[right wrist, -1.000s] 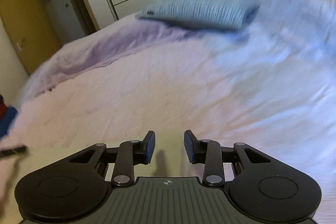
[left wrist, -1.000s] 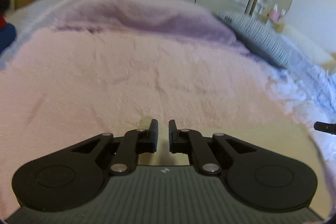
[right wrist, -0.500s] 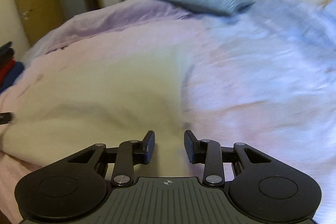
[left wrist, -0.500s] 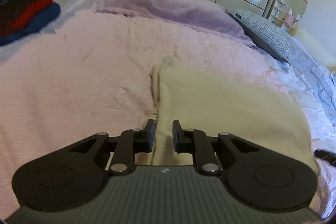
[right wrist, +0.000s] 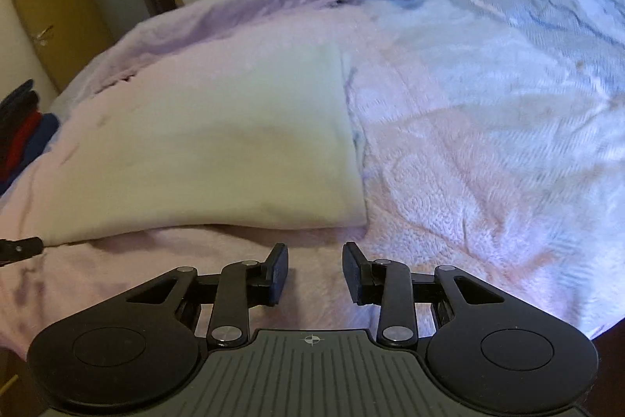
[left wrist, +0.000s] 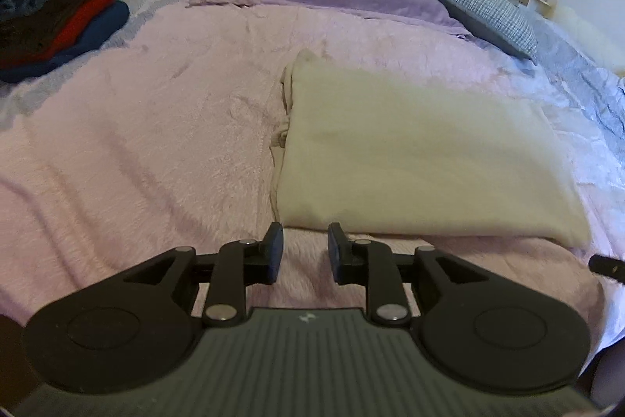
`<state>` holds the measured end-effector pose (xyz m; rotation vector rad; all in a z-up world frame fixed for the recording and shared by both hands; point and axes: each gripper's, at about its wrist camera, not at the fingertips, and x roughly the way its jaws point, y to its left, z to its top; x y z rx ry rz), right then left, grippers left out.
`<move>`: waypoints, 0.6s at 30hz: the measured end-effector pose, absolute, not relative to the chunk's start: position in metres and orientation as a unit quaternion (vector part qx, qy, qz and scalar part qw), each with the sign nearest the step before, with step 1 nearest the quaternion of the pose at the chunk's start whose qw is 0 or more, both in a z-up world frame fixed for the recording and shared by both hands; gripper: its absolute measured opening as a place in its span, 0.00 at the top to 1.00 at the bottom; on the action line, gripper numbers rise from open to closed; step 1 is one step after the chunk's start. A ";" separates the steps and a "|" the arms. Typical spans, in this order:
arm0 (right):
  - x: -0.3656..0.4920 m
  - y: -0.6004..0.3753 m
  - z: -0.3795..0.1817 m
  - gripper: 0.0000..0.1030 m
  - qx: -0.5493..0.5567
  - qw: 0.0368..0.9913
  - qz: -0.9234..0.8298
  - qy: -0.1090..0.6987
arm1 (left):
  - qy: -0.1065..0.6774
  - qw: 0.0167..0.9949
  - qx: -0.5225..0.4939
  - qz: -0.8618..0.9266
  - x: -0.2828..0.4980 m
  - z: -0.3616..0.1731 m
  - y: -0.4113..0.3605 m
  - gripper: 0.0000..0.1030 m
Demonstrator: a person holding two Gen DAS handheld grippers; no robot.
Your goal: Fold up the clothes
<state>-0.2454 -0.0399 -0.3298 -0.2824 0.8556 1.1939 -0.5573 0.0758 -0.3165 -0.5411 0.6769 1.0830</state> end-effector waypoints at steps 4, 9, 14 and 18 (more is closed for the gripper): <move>-0.261 -0.049 -0.319 0.65 -0.128 0.730 0.542 0.397 | 0.319 0.771 -0.238 0.497 -0.553 -0.305 0.050 0.76; -0.276 -0.062 -0.318 0.64 -0.133 0.726 0.539 0.406 | 0.323 0.780 -0.217 0.490 -0.554 -0.289 0.017 0.74; -0.290 -0.080 -0.306 0.64 -0.124 0.724 0.550 0.397 | 0.313 0.790 -0.200 0.488 -0.556 -0.273 -0.007 0.72; -0.294 -0.090 -0.299 0.64 -0.117 0.723 0.556 0.393 | 0.303 0.802 -0.195 0.477 -0.559 -0.267 -0.015 0.72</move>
